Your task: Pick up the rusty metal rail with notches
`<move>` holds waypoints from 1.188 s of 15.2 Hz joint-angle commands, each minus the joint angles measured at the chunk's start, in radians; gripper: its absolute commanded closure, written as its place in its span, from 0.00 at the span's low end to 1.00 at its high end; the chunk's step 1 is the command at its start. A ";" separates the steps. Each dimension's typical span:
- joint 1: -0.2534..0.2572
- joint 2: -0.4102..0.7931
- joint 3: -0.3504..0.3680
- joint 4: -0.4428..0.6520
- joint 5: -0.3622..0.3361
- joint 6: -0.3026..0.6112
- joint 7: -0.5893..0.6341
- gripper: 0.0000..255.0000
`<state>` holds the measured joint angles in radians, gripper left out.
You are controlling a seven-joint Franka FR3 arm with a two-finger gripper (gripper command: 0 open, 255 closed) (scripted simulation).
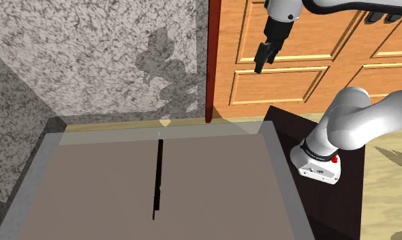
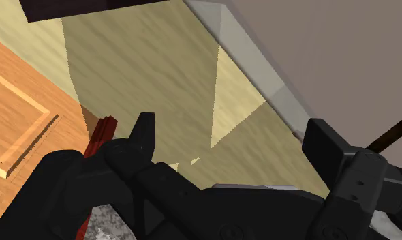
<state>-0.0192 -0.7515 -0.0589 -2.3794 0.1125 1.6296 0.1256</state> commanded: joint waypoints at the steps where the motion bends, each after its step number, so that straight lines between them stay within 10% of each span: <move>1: 0.000 0.000 0.000 0.000 0.000 0.000 0.000 0.00; 18: 0.038 0.218 0.455 0.011 0.216 0.230 0.664 0.00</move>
<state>0.0221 -0.5693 0.3680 -2.3876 0.3238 1.8410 0.7462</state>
